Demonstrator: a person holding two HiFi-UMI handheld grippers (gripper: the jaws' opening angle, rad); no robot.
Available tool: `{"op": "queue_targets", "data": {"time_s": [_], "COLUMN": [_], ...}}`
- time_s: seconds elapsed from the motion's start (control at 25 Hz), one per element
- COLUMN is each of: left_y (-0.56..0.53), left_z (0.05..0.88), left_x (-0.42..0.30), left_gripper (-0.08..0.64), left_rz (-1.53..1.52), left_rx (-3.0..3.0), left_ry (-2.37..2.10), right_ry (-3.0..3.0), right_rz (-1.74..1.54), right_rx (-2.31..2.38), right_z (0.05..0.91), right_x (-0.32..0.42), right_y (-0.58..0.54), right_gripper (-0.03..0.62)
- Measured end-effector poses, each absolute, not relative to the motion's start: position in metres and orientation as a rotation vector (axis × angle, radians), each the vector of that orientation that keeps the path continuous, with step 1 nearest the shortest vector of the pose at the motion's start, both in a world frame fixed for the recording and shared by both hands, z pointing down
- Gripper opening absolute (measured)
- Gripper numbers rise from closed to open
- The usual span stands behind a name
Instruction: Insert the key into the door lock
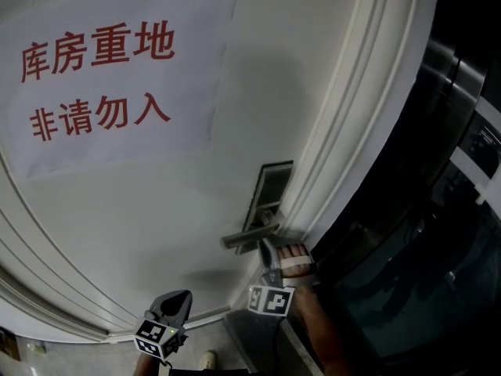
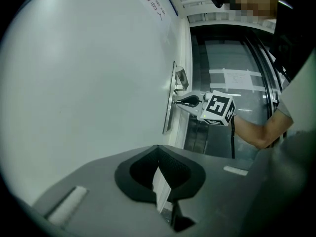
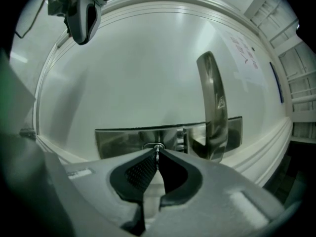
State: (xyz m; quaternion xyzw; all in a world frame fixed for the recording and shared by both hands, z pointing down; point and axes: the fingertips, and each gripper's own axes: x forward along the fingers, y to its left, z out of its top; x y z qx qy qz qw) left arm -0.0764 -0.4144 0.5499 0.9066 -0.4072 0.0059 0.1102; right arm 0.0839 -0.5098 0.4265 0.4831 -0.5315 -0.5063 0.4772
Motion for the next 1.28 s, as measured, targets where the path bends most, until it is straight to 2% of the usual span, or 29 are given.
{"op": "queue_targets", "data": {"time_s": [1.12, 1.28], "left_y": [-0.395, -0.392], "left_z": [0.532, 0.533], "left_x": [-0.086, -0.092], "left_gripper": [0.003, 0.003], "left_rz": [-0.011, -0.012], "left_rx": [2.669, 2.656], "left_ry": [-1.268, -1.286], "right_ry": [-1.346, -1.361], "right_rz": [-1.249, -1.194], "right_rx": [1.251, 1.266], "right_z": [0.426, 0.430], "right_x": [0.087, 0.093], "right_y": [-0.513, -0.516], "right_gripper": [0.014, 0.038]}}
